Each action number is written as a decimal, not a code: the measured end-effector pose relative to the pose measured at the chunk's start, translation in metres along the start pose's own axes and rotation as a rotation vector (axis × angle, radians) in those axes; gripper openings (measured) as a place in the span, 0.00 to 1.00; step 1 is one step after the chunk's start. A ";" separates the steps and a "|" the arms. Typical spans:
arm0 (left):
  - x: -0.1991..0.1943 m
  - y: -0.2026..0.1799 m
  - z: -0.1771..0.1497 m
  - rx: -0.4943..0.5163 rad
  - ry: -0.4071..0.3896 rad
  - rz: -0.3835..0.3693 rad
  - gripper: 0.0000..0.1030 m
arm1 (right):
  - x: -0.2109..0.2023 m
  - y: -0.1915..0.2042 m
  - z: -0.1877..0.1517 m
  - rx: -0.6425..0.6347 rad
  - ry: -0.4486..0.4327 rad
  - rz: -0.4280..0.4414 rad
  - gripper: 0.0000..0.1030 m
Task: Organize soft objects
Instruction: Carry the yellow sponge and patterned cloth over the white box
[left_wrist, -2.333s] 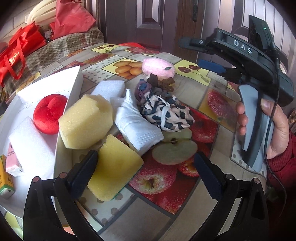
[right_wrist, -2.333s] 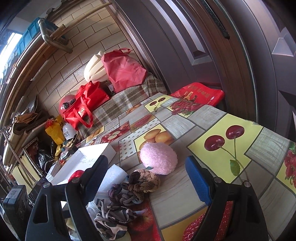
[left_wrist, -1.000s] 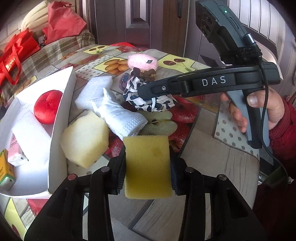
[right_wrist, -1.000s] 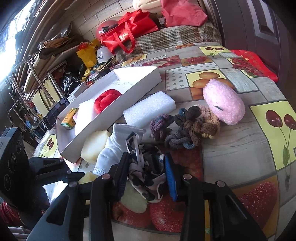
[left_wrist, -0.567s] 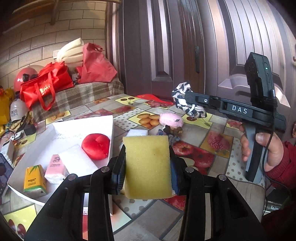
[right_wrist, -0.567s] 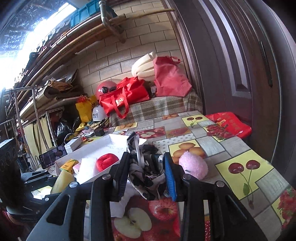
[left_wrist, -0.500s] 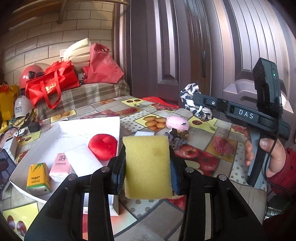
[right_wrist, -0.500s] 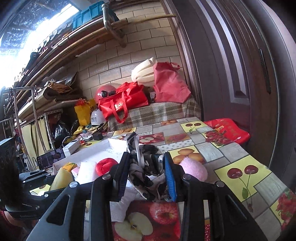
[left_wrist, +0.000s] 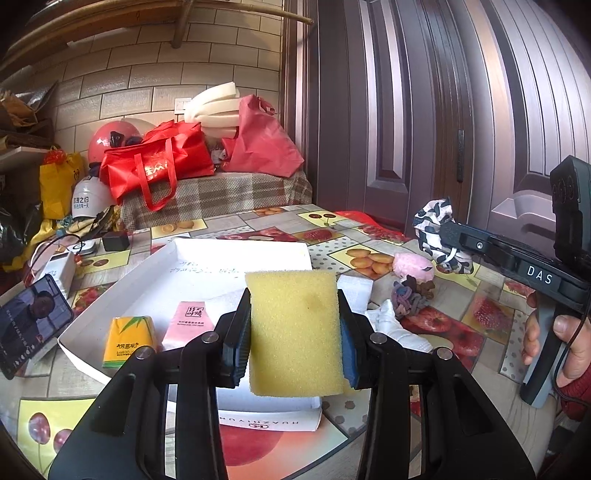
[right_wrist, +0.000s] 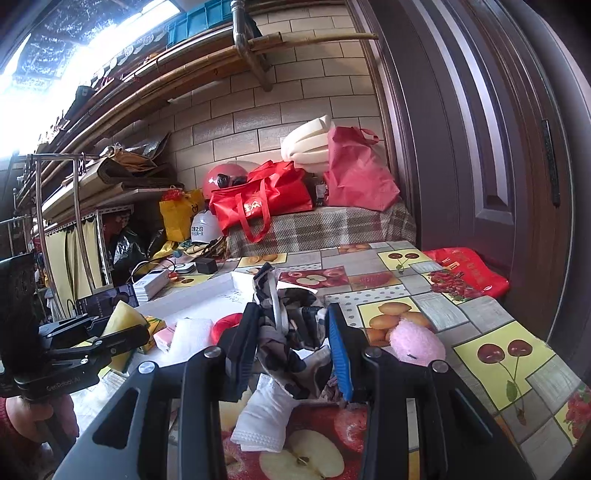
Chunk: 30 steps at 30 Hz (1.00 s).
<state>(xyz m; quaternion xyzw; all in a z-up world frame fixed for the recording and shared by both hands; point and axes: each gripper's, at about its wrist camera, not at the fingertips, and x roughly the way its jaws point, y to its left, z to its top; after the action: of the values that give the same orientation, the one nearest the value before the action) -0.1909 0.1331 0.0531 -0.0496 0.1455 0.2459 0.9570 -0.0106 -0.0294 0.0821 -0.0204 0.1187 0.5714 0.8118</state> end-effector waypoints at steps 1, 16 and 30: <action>0.000 0.000 0.000 0.001 -0.001 0.000 0.38 | 0.001 0.002 0.000 -0.002 0.001 0.003 0.35; 0.001 0.031 0.001 -0.017 -0.020 0.095 0.38 | 0.016 0.031 -0.003 -0.040 0.037 0.036 0.35; 0.015 0.073 0.002 -0.071 -0.013 0.192 0.38 | 0.047 0.055 -0.008 -0.061 0.110 0.065 0.35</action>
<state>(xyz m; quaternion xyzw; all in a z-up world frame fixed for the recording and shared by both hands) -0.2131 0.2042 0.0492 -0.0675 0.1344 0.3416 0.9277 -0.0483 0.0320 0.0694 -0.0726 0.1464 0.5989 0.7840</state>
